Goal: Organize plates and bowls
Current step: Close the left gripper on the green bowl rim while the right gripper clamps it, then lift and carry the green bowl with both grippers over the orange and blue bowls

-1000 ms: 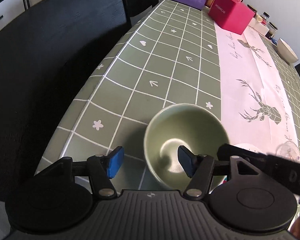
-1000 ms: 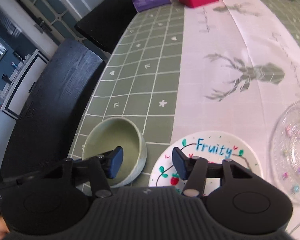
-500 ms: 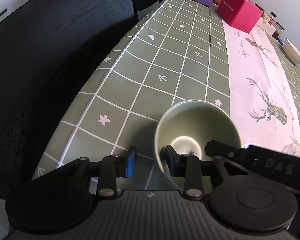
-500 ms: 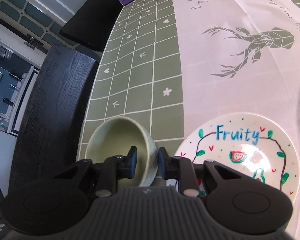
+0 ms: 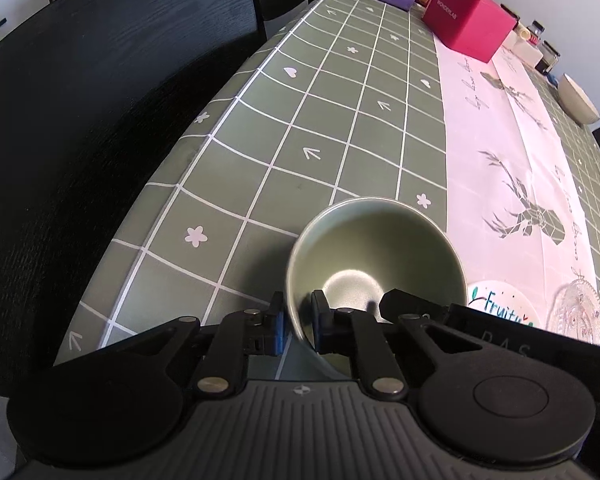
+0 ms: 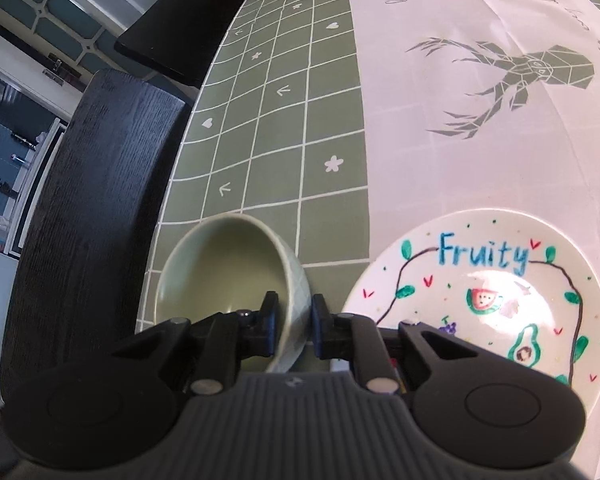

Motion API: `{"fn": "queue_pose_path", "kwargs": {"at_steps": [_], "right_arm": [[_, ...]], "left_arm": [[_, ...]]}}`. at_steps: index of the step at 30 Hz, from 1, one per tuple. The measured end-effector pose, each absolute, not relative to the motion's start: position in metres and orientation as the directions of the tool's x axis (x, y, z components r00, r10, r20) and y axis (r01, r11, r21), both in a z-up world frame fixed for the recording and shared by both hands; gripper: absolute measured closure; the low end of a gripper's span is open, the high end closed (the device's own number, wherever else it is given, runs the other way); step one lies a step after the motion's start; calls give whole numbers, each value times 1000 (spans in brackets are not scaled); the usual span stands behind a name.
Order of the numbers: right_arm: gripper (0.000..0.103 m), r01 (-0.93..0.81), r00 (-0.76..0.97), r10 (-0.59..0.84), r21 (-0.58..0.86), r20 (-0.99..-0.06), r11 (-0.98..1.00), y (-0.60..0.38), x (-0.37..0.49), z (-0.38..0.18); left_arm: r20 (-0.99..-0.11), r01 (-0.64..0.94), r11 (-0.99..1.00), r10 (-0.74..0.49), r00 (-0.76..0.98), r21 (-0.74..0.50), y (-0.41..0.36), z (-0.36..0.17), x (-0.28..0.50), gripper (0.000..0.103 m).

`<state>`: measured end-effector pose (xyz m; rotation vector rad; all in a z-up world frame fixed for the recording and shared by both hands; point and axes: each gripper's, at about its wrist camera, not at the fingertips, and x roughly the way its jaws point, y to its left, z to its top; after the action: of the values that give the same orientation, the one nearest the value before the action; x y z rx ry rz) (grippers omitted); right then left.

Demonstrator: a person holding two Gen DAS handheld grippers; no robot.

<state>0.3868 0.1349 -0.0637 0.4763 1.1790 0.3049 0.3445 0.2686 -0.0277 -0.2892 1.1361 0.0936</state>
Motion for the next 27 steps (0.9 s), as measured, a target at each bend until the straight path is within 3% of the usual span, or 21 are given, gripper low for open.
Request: {"fn": "queue_pose_path", "kwargs": {"at_steps": [17,23,27], "right_arm": [[87,56,368,534,591,-762,805,111,363,-39],[87,26,387,535,588,-751,808,103,343,-9],[87,2,380,536,580,-754,815,97,323,6]], "left_arm": [[-896,-172,963,-118,427,-209,264,4,323,90],[-886,-189,934,-202,416,-302,268,22,304,90],[-902,-180,946,-184,391,-271,255,34,289,90]]}}
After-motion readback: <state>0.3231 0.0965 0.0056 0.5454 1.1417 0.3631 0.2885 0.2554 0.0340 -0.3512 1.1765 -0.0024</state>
